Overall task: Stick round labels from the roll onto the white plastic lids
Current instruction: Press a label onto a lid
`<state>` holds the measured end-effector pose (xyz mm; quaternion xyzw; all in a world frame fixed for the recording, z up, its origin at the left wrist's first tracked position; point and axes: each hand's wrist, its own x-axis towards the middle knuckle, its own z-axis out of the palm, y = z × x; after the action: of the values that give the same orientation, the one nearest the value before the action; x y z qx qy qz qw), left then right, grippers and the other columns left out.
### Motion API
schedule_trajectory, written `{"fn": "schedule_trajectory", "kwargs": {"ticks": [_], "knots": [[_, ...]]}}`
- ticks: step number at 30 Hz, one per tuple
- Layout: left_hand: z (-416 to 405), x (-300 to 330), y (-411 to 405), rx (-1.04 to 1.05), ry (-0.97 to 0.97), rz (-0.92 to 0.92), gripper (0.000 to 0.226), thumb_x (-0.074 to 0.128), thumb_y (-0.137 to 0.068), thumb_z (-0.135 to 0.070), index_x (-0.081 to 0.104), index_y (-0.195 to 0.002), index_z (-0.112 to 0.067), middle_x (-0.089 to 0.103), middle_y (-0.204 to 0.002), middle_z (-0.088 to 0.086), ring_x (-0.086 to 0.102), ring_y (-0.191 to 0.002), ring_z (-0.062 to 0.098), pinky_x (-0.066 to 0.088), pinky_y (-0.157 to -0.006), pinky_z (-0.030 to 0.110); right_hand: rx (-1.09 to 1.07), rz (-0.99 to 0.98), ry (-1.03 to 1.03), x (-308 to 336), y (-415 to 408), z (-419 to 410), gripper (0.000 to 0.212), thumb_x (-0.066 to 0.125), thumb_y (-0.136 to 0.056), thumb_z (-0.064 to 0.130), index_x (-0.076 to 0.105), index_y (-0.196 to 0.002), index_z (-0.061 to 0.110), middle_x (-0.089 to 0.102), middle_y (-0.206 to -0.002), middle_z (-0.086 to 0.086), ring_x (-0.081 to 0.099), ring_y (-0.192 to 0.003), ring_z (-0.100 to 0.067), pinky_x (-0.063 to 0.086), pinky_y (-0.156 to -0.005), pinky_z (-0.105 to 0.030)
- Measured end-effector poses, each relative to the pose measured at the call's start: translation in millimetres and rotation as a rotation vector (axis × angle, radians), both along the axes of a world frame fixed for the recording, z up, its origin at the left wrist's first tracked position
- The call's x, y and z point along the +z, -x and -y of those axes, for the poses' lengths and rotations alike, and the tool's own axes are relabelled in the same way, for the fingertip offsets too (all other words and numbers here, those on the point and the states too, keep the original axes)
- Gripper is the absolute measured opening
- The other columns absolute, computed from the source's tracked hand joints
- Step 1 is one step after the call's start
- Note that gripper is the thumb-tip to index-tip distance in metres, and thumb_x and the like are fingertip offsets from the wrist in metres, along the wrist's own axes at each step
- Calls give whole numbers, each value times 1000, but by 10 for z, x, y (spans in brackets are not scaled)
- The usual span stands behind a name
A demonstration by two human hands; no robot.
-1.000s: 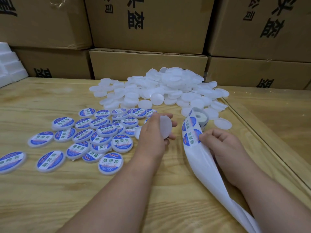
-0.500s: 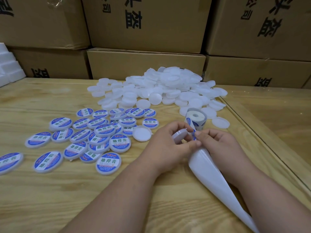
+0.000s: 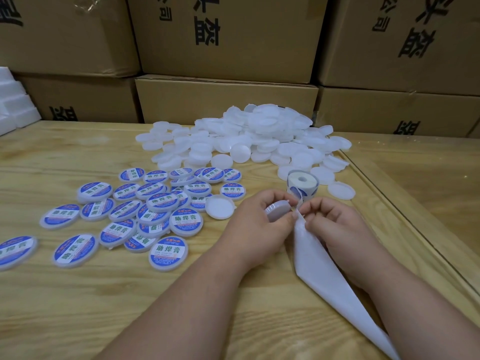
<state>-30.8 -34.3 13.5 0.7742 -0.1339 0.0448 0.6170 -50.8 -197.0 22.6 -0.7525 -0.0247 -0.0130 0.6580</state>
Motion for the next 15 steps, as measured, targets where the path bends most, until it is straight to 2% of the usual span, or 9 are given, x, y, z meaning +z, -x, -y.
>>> {"fn": "schedule_trajectory", "kwargs": {"ticks": [4,7,9,12,15], "knots": [[3,17,-15,70,112,-74,28,65,-81,-17,70,-89,-43,69,-85,-28,62,-68,-7,46,-57,10,-14,-25,-7,4,-8,10,26,54,-70,16,70,-88,23,53,-80,-11,42,-71,-23,35,-64,-33],[-30,54,-46,138,309,-182,27,62,-75,-14,73,-85,-37,72,-75,-17,64,-60,2,48,-51,15,-4,-30,-12,5,-2,32,27,52,-76,14,70,-93,24,55,-76,-11,45,-65,-22,37,-58,-32],[-61,68,-80,193,414,-231,27,61,-74,-15,75,-82,-36,71,-69,-11,63,-55,6,47,-49,17,-9,-25,2,-4,0,36,26,52,-82,10,69,-96,24,49,-69,-6,42,-60,-20,36,-53,-29],[-112,66,-128,238,502,-271,27,59,-68,-21,76,-82,-36,69,-66,-9,60,-55,10,48,-55,25,-39,-14,5,-28,-8,35,33,48,-92,-2,68,-100,23,41,-58,1,37,-52,-16,33,-49,-27],[-135,59,-139,195,552,-266,23,60,-67,-21,76,-79,-34,67,-66,-3,57,-58,14,46,-63,33,-51,19,6,-51,-9,13,35,49,-92,-5,68,-102,23,43,-65,-5,36,-59,-21,31,-54,-29]]}}
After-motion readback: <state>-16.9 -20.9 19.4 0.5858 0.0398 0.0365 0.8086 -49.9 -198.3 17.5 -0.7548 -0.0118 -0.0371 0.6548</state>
